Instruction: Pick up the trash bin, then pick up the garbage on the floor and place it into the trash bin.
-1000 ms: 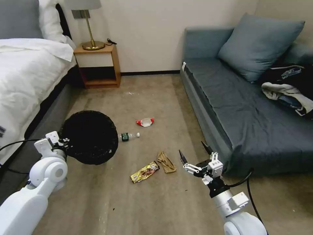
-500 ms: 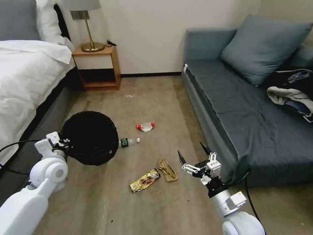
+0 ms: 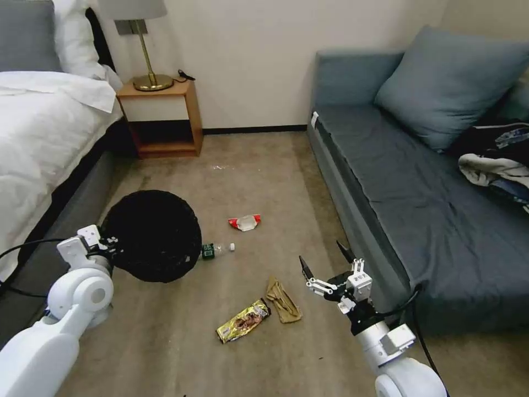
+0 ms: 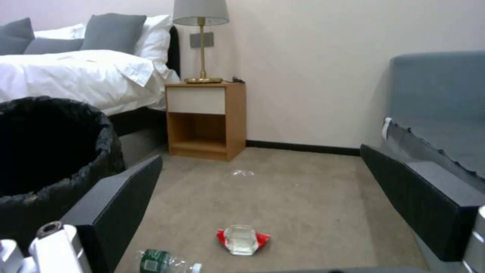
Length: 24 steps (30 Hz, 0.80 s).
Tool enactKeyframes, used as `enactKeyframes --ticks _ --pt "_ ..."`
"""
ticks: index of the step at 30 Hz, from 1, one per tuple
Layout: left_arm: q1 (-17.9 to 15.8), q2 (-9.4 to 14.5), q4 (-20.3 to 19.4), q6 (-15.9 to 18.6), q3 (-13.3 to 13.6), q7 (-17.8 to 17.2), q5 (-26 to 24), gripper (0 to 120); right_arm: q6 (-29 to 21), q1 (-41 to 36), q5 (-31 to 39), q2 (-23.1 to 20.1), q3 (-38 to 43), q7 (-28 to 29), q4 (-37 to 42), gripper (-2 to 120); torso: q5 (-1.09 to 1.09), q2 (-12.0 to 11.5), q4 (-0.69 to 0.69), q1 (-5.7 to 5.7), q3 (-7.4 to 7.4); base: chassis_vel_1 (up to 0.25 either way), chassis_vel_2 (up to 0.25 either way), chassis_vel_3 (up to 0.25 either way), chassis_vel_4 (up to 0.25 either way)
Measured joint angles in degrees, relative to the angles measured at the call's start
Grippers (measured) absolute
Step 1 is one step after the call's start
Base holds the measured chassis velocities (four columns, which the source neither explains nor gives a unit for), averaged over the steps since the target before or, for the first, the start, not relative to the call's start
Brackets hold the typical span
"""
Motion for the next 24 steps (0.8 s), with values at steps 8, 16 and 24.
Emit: enactKeyframes --ticks 8,16,24 --pt "0.58 -0.52 -0.66 -0.03 -0.77 -0.13 0.31 2 0.07 0.09 -0.27 0.21 -0.64 -0.16 -0.26 100 0.0 0.0 0.0 0.0 0.0 -0.08 0.083 0.078 -0.081" --pt "1.47 -0.72 -1.23 -0.36 -1.68 -0.15 0.53 2 1.13 0.08 -0.44 0.22 -1.09 -1.04 -0.46 100 0.0 0.01 0.0 0.0 0.0 -0.081 0.072 0.08 -0.07" --pt "1.92 -0.73 -2.25 -0.79 -2.41 -0.09 0.26 2 1.1 1.93 1.11 -2.19 -2.21 -5.35 -1.32 100 0.0 0.01 0.0 0.0 0.0 -0.015 0.028 0.018 -0.013"
